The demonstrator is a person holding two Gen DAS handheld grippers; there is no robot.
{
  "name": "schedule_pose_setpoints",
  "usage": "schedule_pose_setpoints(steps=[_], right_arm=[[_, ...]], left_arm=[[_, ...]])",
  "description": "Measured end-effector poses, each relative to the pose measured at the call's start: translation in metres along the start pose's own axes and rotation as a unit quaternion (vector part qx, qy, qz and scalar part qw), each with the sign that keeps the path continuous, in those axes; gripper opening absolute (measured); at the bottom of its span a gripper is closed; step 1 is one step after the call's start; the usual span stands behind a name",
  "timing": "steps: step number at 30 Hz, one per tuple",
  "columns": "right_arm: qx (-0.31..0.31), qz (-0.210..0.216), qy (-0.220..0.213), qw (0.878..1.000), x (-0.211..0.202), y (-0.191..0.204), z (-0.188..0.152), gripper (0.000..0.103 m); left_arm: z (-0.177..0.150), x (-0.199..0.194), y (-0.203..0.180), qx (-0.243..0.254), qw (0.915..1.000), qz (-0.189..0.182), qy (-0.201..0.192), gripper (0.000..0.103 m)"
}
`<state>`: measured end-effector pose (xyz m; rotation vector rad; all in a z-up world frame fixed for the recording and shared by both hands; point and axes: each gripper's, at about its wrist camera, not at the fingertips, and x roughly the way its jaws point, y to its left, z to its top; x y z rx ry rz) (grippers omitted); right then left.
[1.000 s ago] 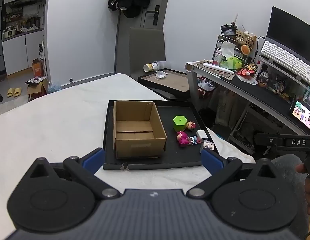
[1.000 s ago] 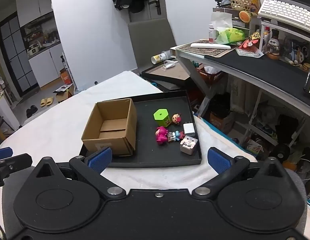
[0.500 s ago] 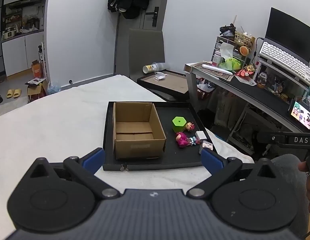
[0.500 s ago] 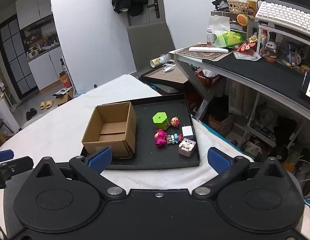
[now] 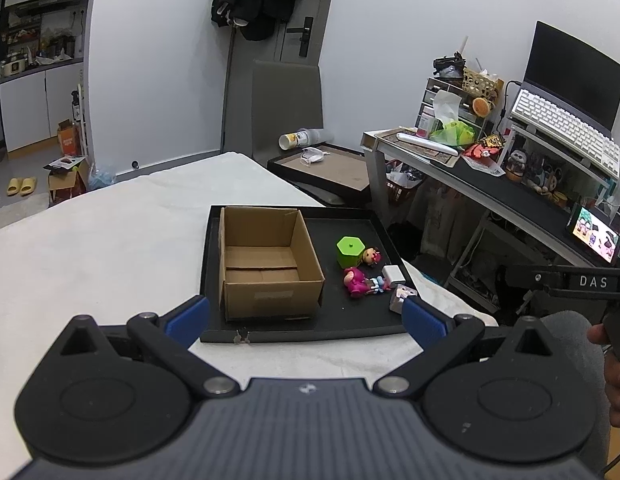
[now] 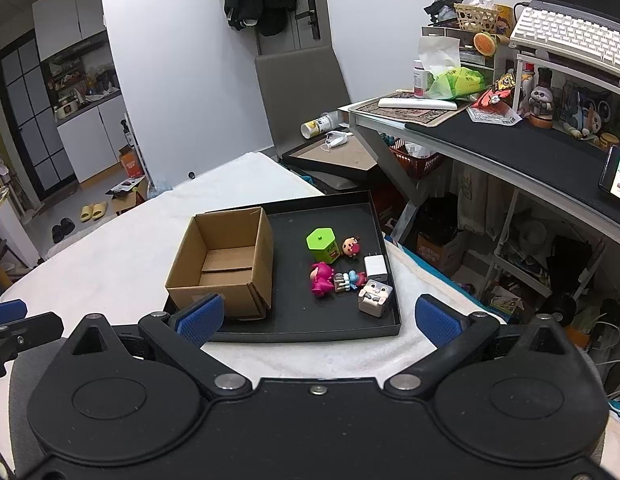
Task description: Organize rigid objects
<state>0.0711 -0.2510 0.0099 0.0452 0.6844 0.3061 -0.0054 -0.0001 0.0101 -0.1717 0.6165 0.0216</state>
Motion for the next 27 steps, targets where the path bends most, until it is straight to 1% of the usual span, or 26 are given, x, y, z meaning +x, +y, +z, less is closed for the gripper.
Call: schedule_pose_setpoints(steps=[5,13,27], right_arm=[[0.002,0.000,-0.003,1.000,-0.0014,-0.0010,0.0002,0.103],[0.008,0.013,-0.006,1.000,-0.0050,-0.0005,0.0009,0.103],[0.009,0.012,-0.005,1.000,-0.0042,-0.0008,-0.0014,0.103]], left_arm=[[-0.0021,0.0000,-0.0027,0.006,1.0000,0.000,-0.001,0.102],[-0.0022,-0.0011,-0.0021,0.006,1.0000,0.000,-0.001,0.102],[-0.0009,-0.0027,-0.0036,0.007,1.0000,0.001,-0.002,0.102]])
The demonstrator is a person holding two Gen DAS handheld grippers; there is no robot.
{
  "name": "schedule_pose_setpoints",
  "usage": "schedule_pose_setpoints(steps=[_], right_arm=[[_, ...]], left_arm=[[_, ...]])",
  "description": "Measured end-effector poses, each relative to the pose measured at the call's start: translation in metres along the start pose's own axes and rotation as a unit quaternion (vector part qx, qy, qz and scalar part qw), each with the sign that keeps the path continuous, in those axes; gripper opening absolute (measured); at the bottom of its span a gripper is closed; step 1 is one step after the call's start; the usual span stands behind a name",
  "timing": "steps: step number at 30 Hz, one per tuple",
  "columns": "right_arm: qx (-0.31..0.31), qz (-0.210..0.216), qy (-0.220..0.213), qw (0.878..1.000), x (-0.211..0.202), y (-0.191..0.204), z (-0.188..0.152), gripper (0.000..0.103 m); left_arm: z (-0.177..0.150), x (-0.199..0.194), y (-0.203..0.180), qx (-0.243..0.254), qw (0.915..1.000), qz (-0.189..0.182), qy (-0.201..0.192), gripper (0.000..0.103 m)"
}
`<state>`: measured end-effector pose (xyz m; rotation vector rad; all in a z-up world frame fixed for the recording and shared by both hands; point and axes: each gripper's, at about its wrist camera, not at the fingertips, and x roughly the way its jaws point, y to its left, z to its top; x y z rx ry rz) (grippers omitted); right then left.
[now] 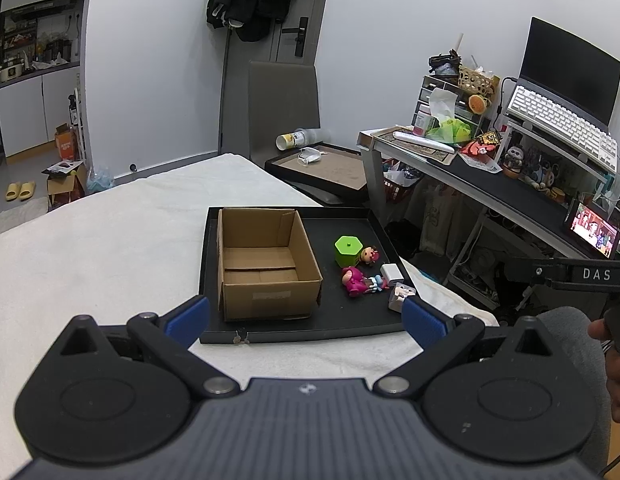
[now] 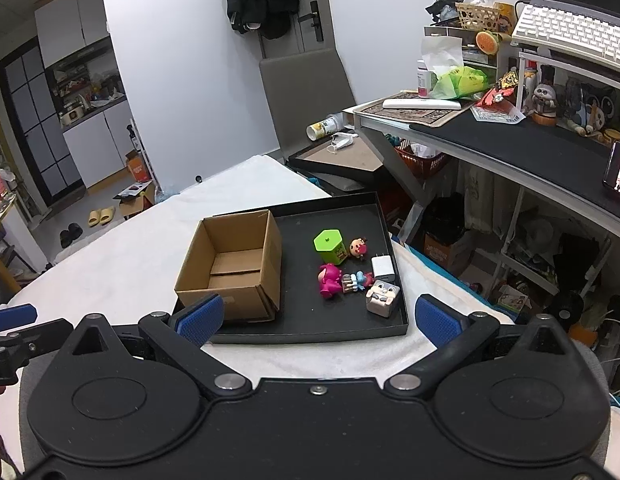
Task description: Organize rigid objects
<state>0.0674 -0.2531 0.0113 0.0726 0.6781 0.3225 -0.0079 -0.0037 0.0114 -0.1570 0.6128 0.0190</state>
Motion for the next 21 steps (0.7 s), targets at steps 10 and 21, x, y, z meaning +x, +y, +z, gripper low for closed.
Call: schedule_pose_setpoints(steps=[10,21], right_arm=[[-0.004,0.003,0.002,1.000,0.0023,0.0001,0.0007,0.103],[-0.005,-0.002,0.006,1.000,0.0063,-0.0002,0.0006,0.103]], left_arm=[[0.0012,-0.0006,-0.0005,0.000,1.0000,-0.001,0.002,0.102],[0.0043,0.0011,0.0027,-0.004,1.0000,0.000,0.002,0.102]])
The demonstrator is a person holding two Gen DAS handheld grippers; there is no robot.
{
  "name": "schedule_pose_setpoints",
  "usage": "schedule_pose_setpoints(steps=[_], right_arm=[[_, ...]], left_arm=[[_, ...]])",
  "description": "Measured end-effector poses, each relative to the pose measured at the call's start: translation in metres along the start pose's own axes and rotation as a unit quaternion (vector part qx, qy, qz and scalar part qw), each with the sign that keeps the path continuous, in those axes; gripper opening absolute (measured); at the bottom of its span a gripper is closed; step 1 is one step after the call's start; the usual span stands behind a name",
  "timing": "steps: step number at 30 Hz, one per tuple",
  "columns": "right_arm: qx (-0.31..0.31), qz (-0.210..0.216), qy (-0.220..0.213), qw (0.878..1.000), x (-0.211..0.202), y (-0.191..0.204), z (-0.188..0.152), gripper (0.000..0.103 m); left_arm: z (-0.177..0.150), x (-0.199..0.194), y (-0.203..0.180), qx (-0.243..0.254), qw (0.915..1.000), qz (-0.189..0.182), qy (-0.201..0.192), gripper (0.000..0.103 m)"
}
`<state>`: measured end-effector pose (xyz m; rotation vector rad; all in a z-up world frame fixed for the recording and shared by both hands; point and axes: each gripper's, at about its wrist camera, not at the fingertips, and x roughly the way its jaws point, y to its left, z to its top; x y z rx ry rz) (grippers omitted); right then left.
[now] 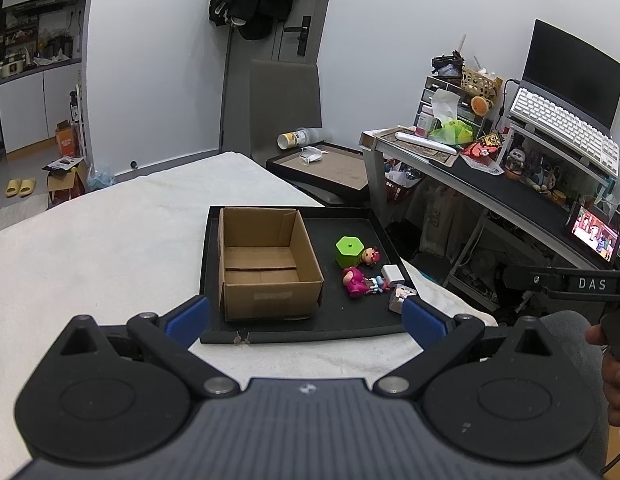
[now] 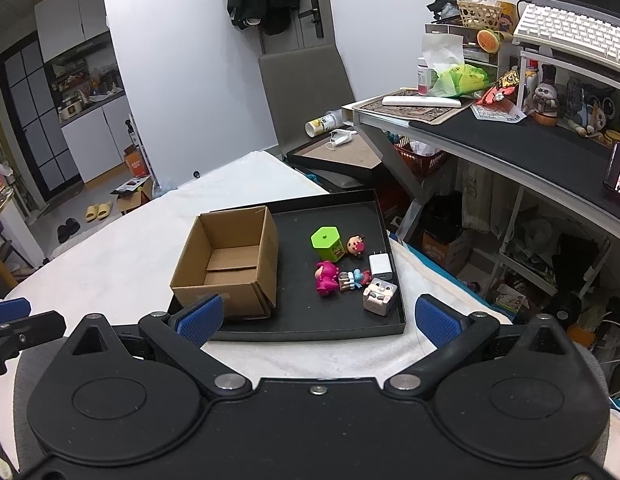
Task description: Organize rigid objects
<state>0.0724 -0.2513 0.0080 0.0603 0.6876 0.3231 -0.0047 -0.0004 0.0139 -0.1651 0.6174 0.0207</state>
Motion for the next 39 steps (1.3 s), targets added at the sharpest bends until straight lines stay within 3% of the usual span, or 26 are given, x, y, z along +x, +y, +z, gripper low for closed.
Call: schedule_pose_setpoints(steps=[14,32,36,39], right_arm=[[0.014,-0.006,0.012,1.000,0.032,-0.014,0.000,0.103],[0.038,-0.017,0.062,0.997,0.097,-0.040,0.010,0.103],[0.057,-0.011,0.067,0.996,0.114,-0.047,0.013,0.103],[0.080,-0.030,0.060,0.995,0.125,-0.054,0.015,0.103]], left_arm=[[0.003,0.030,0.005,0.004,0.9998,0.004,0.020,0.102],[0.021,0.089,0.020,-0.017,0.9986,0.019,0.045,0.102],[0.022,0.101,0.027,-0.025,0.9979,0.027,0.052,0.102],[0.023,0.110,0.033,-0.036,0.9974,0.032,0.053,0.101]])
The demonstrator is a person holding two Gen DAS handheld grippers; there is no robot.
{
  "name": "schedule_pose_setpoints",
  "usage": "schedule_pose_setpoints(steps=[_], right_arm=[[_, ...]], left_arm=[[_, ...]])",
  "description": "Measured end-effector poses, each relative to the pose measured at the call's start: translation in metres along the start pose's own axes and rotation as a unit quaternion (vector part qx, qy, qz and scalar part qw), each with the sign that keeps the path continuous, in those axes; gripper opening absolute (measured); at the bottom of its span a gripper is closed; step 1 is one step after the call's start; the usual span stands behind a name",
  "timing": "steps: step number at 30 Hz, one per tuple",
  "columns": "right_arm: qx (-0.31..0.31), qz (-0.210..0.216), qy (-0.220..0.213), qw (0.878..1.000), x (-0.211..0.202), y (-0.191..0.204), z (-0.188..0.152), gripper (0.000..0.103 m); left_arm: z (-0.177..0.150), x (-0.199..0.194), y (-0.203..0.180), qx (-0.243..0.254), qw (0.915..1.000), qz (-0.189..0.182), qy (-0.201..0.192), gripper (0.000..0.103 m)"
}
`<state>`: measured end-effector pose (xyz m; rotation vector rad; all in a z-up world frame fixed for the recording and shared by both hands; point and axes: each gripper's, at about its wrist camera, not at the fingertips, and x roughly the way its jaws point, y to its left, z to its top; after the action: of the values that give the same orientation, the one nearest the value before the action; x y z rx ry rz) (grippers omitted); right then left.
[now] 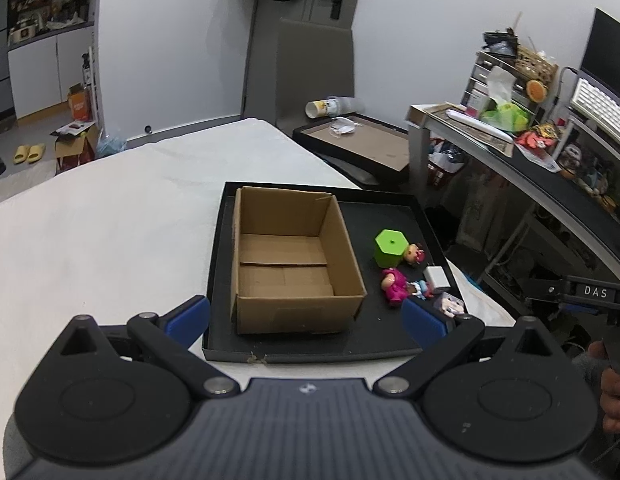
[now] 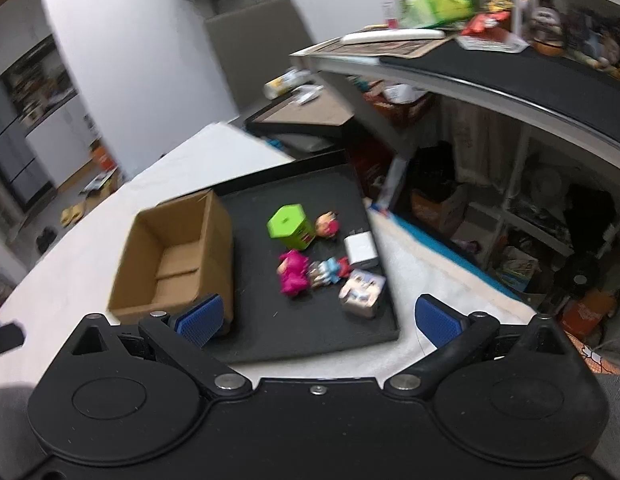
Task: Organize rigid objects
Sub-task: 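Move the right gripper down over the lavender bunny cube and close on it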
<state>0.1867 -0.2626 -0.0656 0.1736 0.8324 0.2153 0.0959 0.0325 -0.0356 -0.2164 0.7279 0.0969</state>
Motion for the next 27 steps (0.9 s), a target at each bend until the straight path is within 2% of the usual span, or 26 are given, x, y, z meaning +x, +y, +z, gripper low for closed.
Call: schedule_pose_setpoints(steps=[7,11,14,22,27], right_arm=[[0.020,-0.016,0.014,1.000,0.031,-0.005,0.008,0.095],[0.048,-0.016,0.026,0.998,0.045,-0.009,0.012,0.095],[0.074,-0.019,0.034,0.997,0.057,-0.014,0.016,0.089],[0.123,-0.029,0.075,0.989,0.098,-0.028,0.021,0.071],[0.137,-0.033,0.104,0.985,0.131,-0.035,0.012,0.070]], left_arm=[[0.006,0.023,0.013,-0.020,0.9996,0.010,0.015,0.099],[0.010,0.034,0.019,-0.029,0.9993,0.013,0.020,0.099],[0.012,0.043,0.023,-0.041,0.9988,0.017,0.022,0.099],[0.020,0.067,0.036,-0.061,0.9973,0.017,0.036,0.089],[0.019,0.087,0.046,-0.075,0.9957,0.015,0.052,0.075]])
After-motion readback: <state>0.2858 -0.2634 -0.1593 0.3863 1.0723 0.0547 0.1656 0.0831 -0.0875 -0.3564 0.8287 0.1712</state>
